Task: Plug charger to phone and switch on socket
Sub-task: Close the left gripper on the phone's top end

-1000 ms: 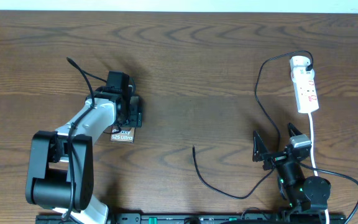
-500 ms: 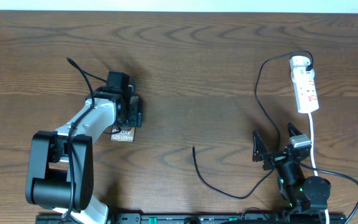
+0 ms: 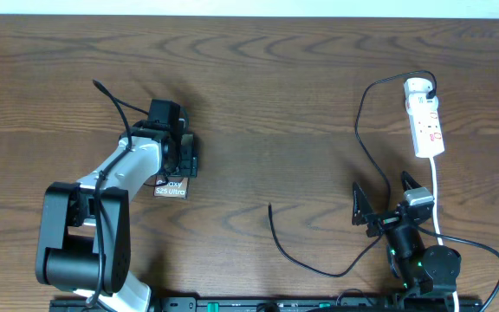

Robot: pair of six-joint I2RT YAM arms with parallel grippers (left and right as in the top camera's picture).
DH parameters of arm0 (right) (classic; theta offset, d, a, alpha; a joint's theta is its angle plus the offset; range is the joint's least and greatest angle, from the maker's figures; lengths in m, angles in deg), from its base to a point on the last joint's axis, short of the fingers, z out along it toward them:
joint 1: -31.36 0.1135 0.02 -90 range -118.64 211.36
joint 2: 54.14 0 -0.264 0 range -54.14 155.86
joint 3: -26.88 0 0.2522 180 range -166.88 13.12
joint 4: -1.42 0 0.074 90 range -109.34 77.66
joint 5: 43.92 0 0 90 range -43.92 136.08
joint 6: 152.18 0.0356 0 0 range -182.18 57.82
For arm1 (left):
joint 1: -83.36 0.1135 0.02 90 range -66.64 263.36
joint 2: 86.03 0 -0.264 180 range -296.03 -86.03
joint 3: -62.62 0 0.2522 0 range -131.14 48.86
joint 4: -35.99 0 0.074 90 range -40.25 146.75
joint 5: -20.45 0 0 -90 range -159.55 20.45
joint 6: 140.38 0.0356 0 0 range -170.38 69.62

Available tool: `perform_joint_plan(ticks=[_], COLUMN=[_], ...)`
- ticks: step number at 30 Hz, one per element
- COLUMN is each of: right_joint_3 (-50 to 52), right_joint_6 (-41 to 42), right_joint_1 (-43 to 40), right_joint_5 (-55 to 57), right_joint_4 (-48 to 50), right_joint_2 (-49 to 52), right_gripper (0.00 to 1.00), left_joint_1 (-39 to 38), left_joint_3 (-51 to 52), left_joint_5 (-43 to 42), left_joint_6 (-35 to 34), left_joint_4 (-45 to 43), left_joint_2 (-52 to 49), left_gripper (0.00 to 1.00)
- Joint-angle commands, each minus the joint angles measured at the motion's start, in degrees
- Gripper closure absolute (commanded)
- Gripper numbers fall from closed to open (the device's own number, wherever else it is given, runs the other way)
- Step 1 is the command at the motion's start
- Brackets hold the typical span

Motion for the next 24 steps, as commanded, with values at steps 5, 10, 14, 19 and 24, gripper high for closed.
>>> perform_joint_plan(ticks=[5, 10, 14, 19, 24], right_joint_3=[0.1, 0.1, 0.1, 0.1, 0.1], right_joint_6=[-0.3, -0.3, -0.3, -0.3, -0.3], right_joint_1=[0.8, 0.8, 0.8, 0.8, 0.8], right_joint_5=[0.2, 0.2, 0.2, 0.2, 0.2], right_joint_4=[-0.2, -0.2, -0.3, -0.2, -0.3], right_joint_2=[-0.3, -0.3, -0.3, -0.3, -0.3], right_gripper=[0.01, 0.01, 0.01, 0.01, 0.01], left_joint_1=[0.0, 0.0, 0.0, 0.0, 0.0], left_joint_3=[-0.4, -0.4, -0.4, -0.4, -0.4], left_joint_5=[-0.2, -0.2, -0.2, -0.2, -0.2], left_joint_6=[0.4, 0.4, 0.4, 0.4, 0.4], left_joint_4=[0.4, 0.4, 0.4, 0.4, 0.4], left_joint_2=[-1.5, -1.5, -1.5, -1.5, -1.5], left_gripper=[0.26, 0.27, 0.27, 0.28, 0.32])
